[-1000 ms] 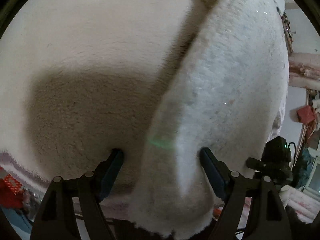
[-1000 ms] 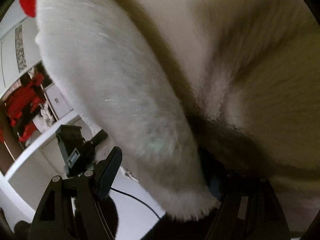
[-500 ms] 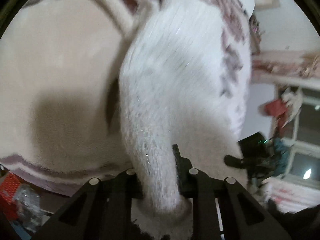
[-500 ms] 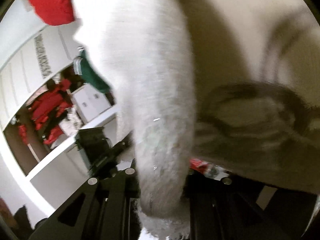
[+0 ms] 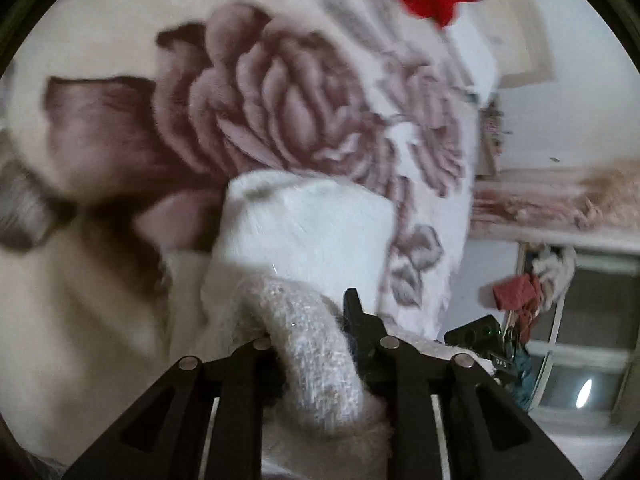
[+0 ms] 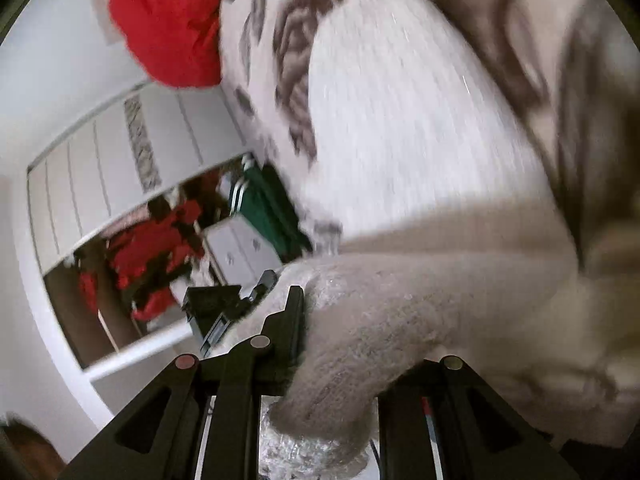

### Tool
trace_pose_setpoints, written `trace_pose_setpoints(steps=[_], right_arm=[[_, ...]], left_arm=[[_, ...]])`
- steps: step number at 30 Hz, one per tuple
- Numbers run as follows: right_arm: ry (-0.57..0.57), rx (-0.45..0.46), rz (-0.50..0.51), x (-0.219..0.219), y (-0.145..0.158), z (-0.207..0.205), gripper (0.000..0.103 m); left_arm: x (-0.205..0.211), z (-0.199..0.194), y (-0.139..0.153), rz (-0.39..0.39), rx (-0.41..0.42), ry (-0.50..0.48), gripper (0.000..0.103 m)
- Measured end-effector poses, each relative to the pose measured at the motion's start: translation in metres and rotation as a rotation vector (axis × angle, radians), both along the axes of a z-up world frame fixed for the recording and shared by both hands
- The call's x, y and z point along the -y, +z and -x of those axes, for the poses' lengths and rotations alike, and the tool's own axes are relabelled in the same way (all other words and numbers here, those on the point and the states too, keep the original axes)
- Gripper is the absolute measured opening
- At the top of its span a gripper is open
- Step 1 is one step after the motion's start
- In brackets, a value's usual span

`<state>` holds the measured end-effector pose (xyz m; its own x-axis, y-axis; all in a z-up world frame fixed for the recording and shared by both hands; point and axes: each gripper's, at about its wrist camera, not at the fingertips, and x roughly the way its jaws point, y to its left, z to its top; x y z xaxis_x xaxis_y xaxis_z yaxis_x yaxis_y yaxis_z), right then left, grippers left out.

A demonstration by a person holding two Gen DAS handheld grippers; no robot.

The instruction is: Fold large clothes

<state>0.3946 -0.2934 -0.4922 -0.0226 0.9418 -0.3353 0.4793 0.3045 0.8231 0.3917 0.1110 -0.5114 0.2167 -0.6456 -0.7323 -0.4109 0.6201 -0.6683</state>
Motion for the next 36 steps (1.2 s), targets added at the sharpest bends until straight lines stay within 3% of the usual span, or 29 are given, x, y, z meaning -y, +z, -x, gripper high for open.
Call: trace_pose_setpoints(steps=[3, 6, 8, 10, 11, 12, 13, 16, 18, 20, 22, 24, 26, 29, 32, 33, 36], right_arm=[[-0.025, -0.149, 0.003, 0.003, -0.039, -0.046, 0.018], [-0.016, -0.218, 0.013, -0.006, -0.062, -0.069, 0.021], [-0.02, -0.221, -0.019, -0.01, -0.066, -0.078, 0.03], [-0.023, -0.228, -0.047, -0.016, -0.061, -0.087, 0.042], [-0.026, -0.229, -0.053, -0.005, -0.068, -0.084, 0.046], [-0.04, -0.23, -0.061, 0.0, -0.068, -0.085, 0.057], [-0.056, -0.218, -0.069, 0.005, -0.067, -0.087, 0.064], [-0.142, -0.122, -0.054, 0.027, -0.05, -0.099, 0.066], [-0.132, -0.033, -0.004, 0.041, -0.029, -0.108, 0.072], [-0.053, 0.079, 0.131, 0.048, -0.008, -0.113, 0.074], [0.101, 0.226, 0.289, 0.051, 0.011, -0.111, 0.085], [0.212, 0.297, 0.334, 0.048, 0.01, -0.104, 0.088], [0.317, 0.321, 0.343, 0.043, -0.009, -0.096, 0.089], [0.455, 0.344, 0.343, 0.028, -0.053, -0.091, 0.091], [0.547, 0.344, 0.295, 0.008, -0.1, -0.091, 0.095], [0.561, 0.342, 0.259, -0.001, -0.116, -0.093, 0.099], [0.545, 0.346, 0.159, -0.016, -0.132, -0.101, 0.103]], left_arm=[[-0.007, -0.032, -0.029, 0.059, -0.149, 0.024, 0.021], [-0.016, -0.04, -0.031, 0.119, -0.188, 0.057, 0.027], [-0.024, -0.043, -0.025, 0.187, -0.19, 0.09, 0.038], [-0.038, -0.046, -0.017, 0.218, -0.156, 0.141, 0.068], [-0.046, -0.048, -0.011, 0.224, -0.137, 0.167, 0.071], [-0.054, -0.05, -0.005, 0.209, -0.116, 0.188, 0.071], [-0.063, -0.052, 0.005, 0.167, -0.088, 0.202, 0.071], [-0.075, -0.053, 0.034, -0.005, -0.004, 0.187, 0.072], [-0.074, -0.041, 0.052, -0.113, 0.042, 0.166, 0.072], [-0.064, -0.021, 0.064, -0.231, 0.071, 0.137, 0.072], [-0.05, 0.011, 0.072, -0.352, 0.088, 0.117, 0.072], [-0.035, 0.041, 0.066, -0.441, 0.077, 0.121, 0.072], [-0.022, 0.077, 0.05, -0.505, 0.047, 0.132, 0.072], [-0.002, 0.134, -0.006, -0.615, -0.079, 0.12, 0.072], [0.002, 0.184, -0.07, -0.581, -0.206, 0.182, 0.072], [0.002, 0.199, -0.087, -0.562, -0.22, 0.219, 0.072], [0.005, 0.215, -0.093, -0.576, -0.101, 0.276, 0.082]])
